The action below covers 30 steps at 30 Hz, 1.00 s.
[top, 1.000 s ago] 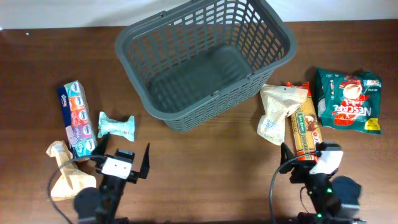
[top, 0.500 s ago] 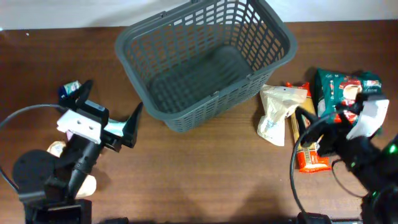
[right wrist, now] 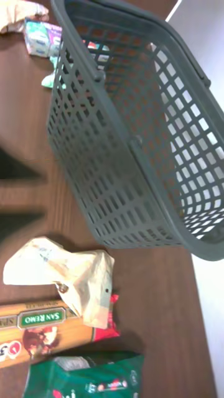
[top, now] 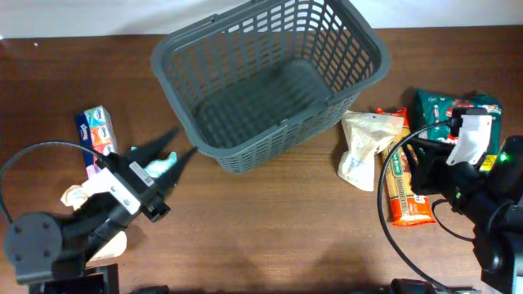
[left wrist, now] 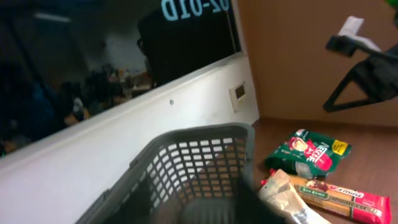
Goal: Pack container
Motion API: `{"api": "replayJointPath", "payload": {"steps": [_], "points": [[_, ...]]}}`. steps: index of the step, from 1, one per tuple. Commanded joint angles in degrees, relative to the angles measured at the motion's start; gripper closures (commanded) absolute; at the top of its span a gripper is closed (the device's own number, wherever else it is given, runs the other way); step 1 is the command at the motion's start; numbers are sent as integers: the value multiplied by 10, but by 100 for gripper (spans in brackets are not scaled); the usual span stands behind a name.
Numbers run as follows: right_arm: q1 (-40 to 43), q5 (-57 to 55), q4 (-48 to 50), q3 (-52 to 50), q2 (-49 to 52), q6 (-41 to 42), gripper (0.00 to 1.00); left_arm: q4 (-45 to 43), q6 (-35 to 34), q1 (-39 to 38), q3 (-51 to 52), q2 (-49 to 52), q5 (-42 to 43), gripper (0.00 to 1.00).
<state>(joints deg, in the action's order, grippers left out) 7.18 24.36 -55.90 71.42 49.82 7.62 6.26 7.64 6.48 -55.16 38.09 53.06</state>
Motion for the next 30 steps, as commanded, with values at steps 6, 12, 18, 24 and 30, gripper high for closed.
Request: {"api": "replayJointPath", "payload": {"steps": [6,12,18,24,30], "points": [[-4,-20,-9,9,-3,-14,97,-44,-7,-2,-12,-3,27,96],[-4,-36,-9,10,-3,-14,97,-69,-8,-2,-12,-8,27,94],[-4,-90,-8,46,-1,-13,97,-42,-14,-2,-12,5,-38,98],[-4,-97,22,82,32,-11,97,-24,-104,-10,-12,62,-90,98],[-4,-41,25,157,118,-11,96,-15,-147,-116,-12,138,-90,98]]}}
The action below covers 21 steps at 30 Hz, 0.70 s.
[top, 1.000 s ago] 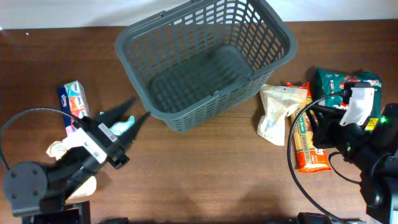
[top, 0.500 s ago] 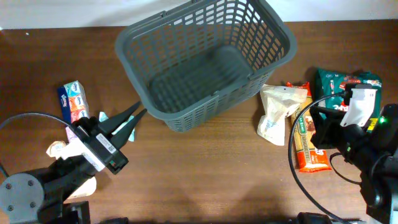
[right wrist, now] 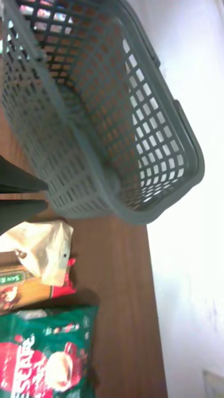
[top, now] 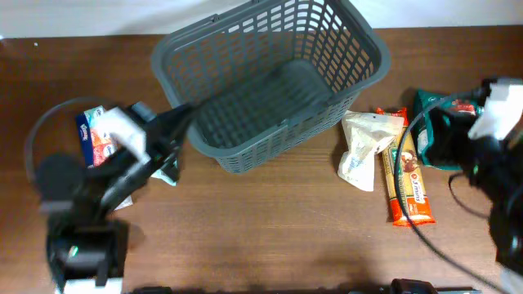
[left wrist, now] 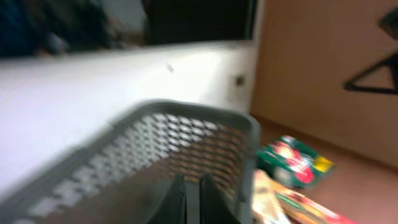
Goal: Pack container
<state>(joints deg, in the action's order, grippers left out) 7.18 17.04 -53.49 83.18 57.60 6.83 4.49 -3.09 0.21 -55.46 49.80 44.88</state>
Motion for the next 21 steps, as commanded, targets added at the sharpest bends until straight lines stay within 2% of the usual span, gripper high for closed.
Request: {"api": "replayJointPath", "payload": {"steps": [1,6,10,15,21], "points": [[-4,40,-1,52,54,-3,96,7,-40,-81,-9,28,-8,98],[-4,53,-25,118,130,-4,96,78,-46,-219,-9,54,-13,98],[-4,53,-37,145,164,-9,97,169,-45,-287,-9,53,-77,98],[-4,52,-37,158,189,-11,96,300,-41,-369,-9,41,-238,98],[-4,52,-35,176,201,-35,96,384,-53,-484,-10,35,-521,98]]}}
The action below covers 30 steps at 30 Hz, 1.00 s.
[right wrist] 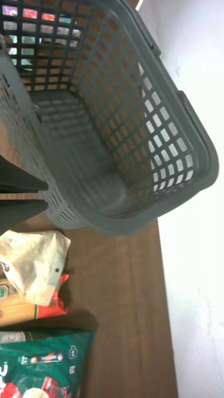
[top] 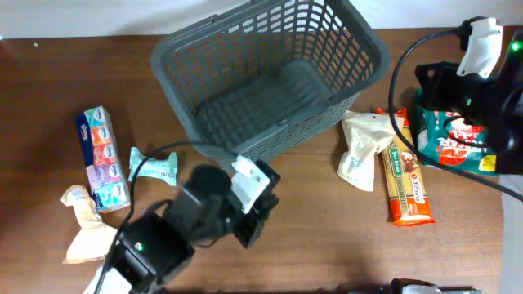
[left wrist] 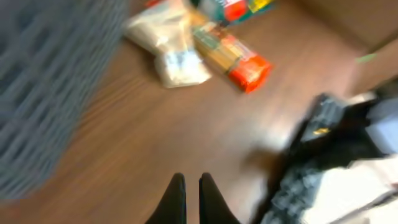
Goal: Pack container
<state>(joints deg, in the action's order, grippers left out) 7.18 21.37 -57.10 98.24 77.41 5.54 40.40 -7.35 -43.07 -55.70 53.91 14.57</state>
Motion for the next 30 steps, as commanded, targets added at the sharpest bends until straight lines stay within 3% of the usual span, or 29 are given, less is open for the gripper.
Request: {"api": "replayJointPath", "payload": {"steps": [1,5,11,19,30], "points": [[-4,9,1,32,6,-24,96,33,-10,-65,-7,-3,-254,98],[-4,10,-7,67,26,-63,96,42,-10,-101,-7,21,-374,98],[-4,30,-10,106,58,-112,97,30,-8,-102,-7,75,-467,98],[-9,74,-45,107,123,-113,97,4,-7,-102,-7,105,-481,98],[-74,63,-122,107,164,-228,96,4,-7,-102,-7,115,-480,98]]}}
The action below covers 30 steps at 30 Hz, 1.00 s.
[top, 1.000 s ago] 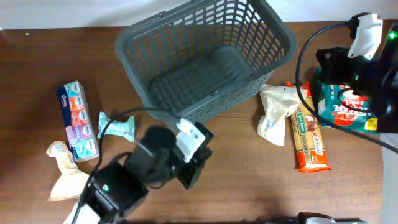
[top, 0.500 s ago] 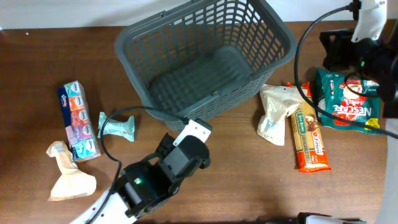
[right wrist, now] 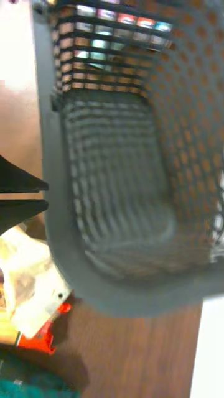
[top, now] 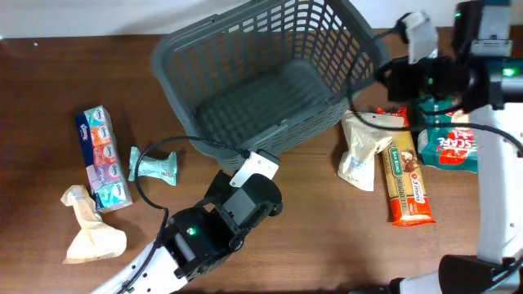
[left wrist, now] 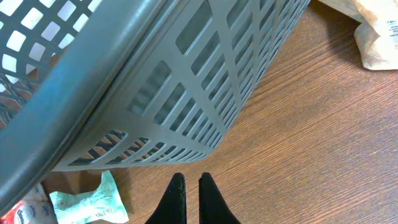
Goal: Pack container
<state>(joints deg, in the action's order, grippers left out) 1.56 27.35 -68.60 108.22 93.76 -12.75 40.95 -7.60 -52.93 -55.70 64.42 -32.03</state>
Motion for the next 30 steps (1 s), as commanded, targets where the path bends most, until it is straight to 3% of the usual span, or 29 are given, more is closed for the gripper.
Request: {"api": "replayJointPath", "payload": {"steps": [1,10,22,30], "points": [[-24,-6,-11,7,1,-49,96,-2,-5,-3,-7,14,-14,98],[-31,-40,-17,7,5,-83,96,-5,-5,-3,-7,56,-12,98],[-31,-40,73,7,41,-91,96,-22,-5,-3,-7,64,-12,98],[-31,-41,84,7,71,-84,96,-30,-5,-3,-7,67,-13,98]]}}
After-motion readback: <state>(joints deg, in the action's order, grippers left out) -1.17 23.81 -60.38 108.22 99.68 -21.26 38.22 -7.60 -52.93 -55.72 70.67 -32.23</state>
